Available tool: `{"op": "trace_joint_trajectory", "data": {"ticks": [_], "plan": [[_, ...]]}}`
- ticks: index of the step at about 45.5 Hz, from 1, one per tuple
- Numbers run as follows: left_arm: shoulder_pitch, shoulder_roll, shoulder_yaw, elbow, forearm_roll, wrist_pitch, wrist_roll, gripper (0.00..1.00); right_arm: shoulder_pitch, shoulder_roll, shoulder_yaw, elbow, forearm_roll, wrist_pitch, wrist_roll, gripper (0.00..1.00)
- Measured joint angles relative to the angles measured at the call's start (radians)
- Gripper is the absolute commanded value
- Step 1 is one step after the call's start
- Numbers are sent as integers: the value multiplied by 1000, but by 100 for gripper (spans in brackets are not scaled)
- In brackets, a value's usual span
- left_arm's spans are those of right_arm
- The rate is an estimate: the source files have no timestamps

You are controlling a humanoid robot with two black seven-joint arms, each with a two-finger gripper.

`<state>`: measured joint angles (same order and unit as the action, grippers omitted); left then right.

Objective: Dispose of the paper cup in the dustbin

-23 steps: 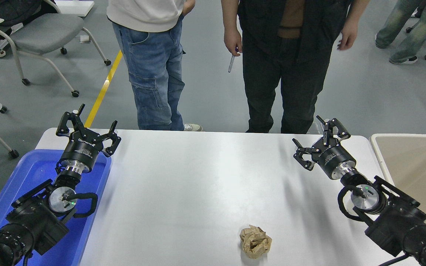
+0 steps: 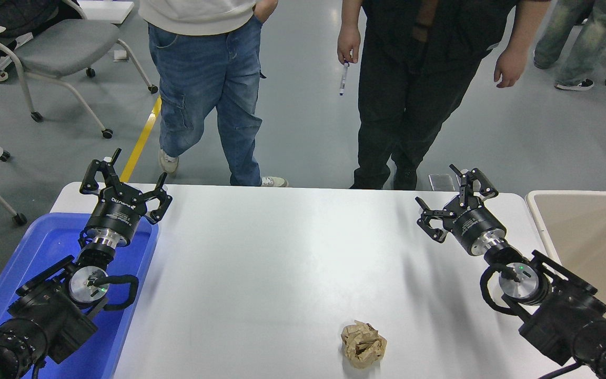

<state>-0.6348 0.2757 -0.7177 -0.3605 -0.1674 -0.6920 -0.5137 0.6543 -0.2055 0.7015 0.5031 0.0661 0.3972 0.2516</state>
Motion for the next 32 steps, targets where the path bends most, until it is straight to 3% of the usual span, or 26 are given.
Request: {"op": "trace_joint_trajectory", "data": {"ticks": [15,32], "plan": [[0,2,1,0,0,0,0,100,0,-30,-9,45,-14,4,0,100],[-1,2,1,0,0,0,0,100,0,-237,-123,236,-82,0,-1,100]]}}
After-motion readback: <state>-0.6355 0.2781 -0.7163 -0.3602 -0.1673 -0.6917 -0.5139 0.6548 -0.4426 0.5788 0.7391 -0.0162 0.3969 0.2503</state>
